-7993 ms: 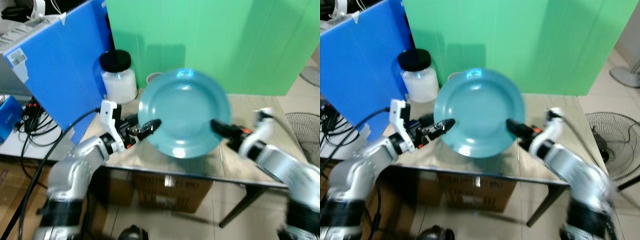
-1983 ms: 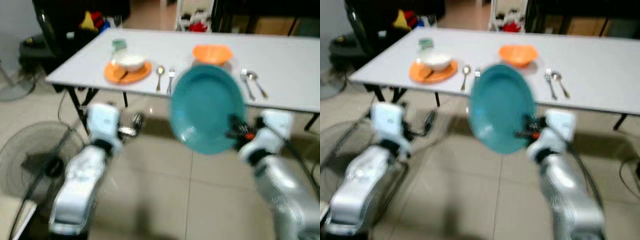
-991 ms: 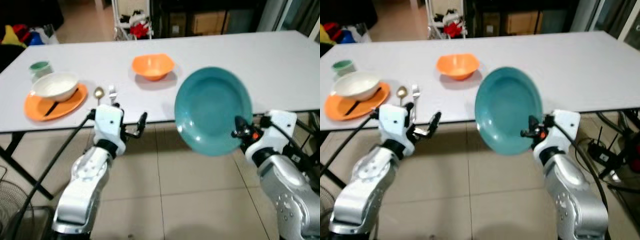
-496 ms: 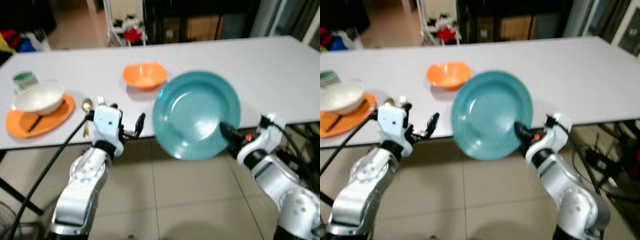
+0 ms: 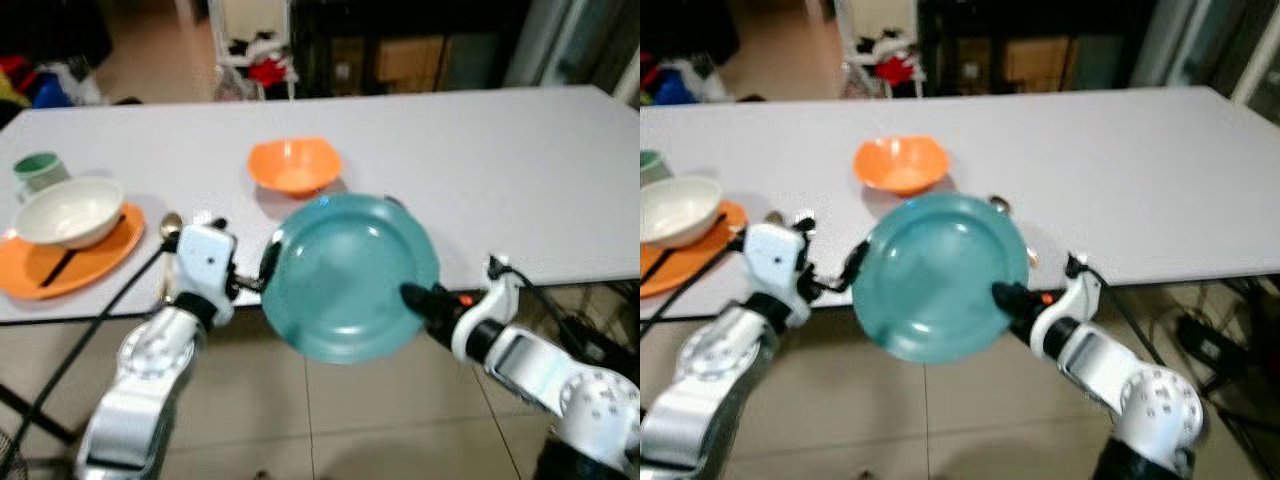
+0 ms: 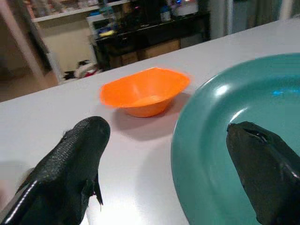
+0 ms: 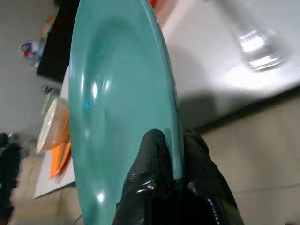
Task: Setting the table
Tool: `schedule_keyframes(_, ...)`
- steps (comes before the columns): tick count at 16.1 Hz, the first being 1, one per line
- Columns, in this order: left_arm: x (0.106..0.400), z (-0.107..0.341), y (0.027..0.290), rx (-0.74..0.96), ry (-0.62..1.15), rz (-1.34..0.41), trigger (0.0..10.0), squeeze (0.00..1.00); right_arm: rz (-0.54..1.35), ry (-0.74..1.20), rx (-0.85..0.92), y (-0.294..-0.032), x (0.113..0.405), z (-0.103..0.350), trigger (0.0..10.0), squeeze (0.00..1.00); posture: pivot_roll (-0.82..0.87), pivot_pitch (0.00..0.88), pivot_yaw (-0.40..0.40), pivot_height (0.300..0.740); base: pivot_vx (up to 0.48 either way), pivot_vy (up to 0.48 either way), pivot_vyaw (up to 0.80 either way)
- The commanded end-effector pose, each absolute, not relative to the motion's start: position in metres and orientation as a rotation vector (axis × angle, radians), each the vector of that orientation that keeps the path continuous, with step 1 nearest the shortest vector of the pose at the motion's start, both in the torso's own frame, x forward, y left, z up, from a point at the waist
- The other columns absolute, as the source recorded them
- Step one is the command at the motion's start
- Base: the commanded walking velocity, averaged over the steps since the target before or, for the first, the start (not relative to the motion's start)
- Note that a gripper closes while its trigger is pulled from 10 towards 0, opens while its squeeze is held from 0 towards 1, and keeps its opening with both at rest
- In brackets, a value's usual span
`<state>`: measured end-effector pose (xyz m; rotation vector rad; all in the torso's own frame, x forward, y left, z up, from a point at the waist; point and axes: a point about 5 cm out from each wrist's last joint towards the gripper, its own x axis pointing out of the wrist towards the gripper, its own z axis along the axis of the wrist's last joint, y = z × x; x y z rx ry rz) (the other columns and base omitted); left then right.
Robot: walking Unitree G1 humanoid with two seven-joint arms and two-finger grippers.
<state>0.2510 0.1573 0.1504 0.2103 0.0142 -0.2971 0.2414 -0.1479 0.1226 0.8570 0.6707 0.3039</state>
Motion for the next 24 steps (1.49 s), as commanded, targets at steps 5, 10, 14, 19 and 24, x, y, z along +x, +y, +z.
schedule_keyframes(5,0.249,0.151,0.169,0.253,0.027,-0.291,10.0,0.00,0.393,0.755,0.877,-0.135,0.241,0.124,10.0,0.00,0.08,0.000,0.017,0.740,0.326,0.000,0.00)
schedule_keyframes(10,0.248,0.150,0.168,0.267,0.039,-0.346,10.0,0.00,0.380,0.784,0.883,-0.136,0.239,0.122,10.0,0.00,0.08,0.000,0.026,0.740,0.323,0.000,0.00)
schedule_keyframes(14,0.247,0.153,0.168,0.242,0.030,-0.419,10.0,0.00,0.371,0.802,0.876,-0.136,0.239,0.122,10.0,0.00,0.07,0.000,0.031,0.740,0.074,0.000,0.00)
schedule_keyframes(19,0.242,0.154,0.161,0.216,0.046,-0.535,10.0,0.00,0.342,0.810,0.931,-0.136,0.251,0.121,10.0,0.00,0.07,0.000,0.035,0.740,0.000,0.000,0.00)
schedule_keyframes(24,0.243,0.156,0.157,0.222,0.051,-0.599,10.0,0.00,0.279,0.876,0.908,-0.139,0.276,0.116,10.0,0.00,0.06,0.000,0.047,0.740,0.000,0.000,0.00)
